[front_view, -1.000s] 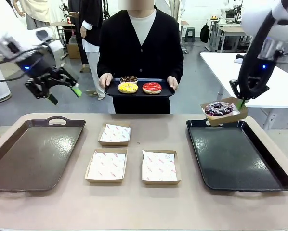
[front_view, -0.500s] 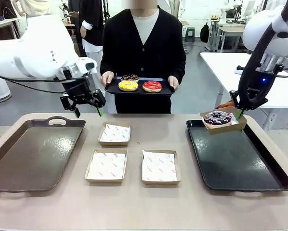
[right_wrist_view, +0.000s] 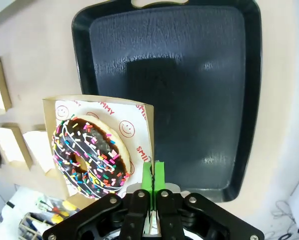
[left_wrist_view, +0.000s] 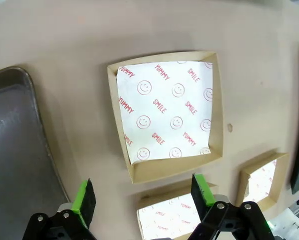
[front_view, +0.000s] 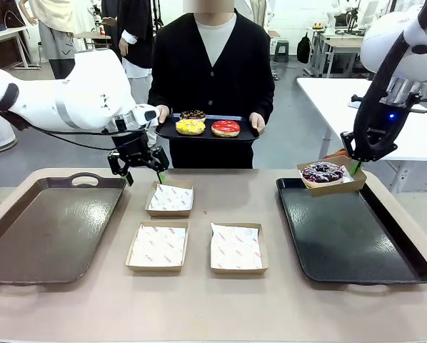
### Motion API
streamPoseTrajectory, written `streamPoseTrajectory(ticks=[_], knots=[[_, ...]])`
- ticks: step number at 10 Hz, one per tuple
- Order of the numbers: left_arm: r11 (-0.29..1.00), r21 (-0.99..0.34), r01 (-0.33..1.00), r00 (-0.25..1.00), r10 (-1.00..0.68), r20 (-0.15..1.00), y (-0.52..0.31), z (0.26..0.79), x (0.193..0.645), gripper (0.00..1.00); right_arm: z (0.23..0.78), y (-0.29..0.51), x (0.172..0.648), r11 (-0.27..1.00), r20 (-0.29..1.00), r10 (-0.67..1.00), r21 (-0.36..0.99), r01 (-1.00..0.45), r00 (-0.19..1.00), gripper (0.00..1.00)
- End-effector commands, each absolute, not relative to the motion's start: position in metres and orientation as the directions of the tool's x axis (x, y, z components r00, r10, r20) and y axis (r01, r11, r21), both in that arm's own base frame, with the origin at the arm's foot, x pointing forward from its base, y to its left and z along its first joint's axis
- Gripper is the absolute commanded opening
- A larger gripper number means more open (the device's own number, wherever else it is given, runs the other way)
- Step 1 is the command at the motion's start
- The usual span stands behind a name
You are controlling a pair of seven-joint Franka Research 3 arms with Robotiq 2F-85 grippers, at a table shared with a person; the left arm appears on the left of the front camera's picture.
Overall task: Individually package the donuts and arrange them on the tray.
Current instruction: Place the picked Paper togo box on the Handle tray while simultaneously picking up another Paper togo box from the table with the other hand.
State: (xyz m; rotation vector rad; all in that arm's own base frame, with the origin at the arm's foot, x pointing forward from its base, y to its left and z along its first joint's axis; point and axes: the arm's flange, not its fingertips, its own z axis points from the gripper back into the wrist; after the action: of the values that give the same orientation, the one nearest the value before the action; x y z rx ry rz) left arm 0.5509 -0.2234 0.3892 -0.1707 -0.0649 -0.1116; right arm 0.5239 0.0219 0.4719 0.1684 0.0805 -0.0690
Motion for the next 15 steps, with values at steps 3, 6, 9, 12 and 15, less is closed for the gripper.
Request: streamPoseTrajectory(ticks=[3, 6, 9, 12, 15], knots=[[0.994, -0.072, 0.083, 0.993, -0.076, 0.089, -0.234, 0.365, 0.567, 1.00, 0.475, 0.023, 0.524, 0.985, -0.093, -0.066, 0.153, 0.080, 0.993, 0.01], [0.989, -0.099, 0.110, 0.992, -0.104, 0.068, -0.227, 0.361, 0.562, 1.00, 0.475, 0.023, 0.524, 0.985, -0.093, -0.066, 0.153, 0.080, 0.993, 0.01], [0.989, -0.099, 0.110, 0.992, -0.104, 0.068, -0.227, 0.361, 0.562, 1.00, 0.475, 0.023, 0.524, 0.985, -0.093, -0.066, 0.153, 0.080, 0.993, 0.01], [0.989, -0.099, 0.110, 0.992, -0.104, 0.068, -0.227, 0.361, 0.562, 1.00, 0.475, 0.023, 0.524, 0.985, -0.093, -0.066, 0.153, 0.080, 0.993, 0.01], [0.989, -0.013, 0.150, 0.983, -0.148, 0.112, -0.226, 0.355, 0.564, 1.00, 0.457, 0.035, 0.535, 0.990, -0.067, -0.055, 0.126, 0.063, 0.996, 0.01]])
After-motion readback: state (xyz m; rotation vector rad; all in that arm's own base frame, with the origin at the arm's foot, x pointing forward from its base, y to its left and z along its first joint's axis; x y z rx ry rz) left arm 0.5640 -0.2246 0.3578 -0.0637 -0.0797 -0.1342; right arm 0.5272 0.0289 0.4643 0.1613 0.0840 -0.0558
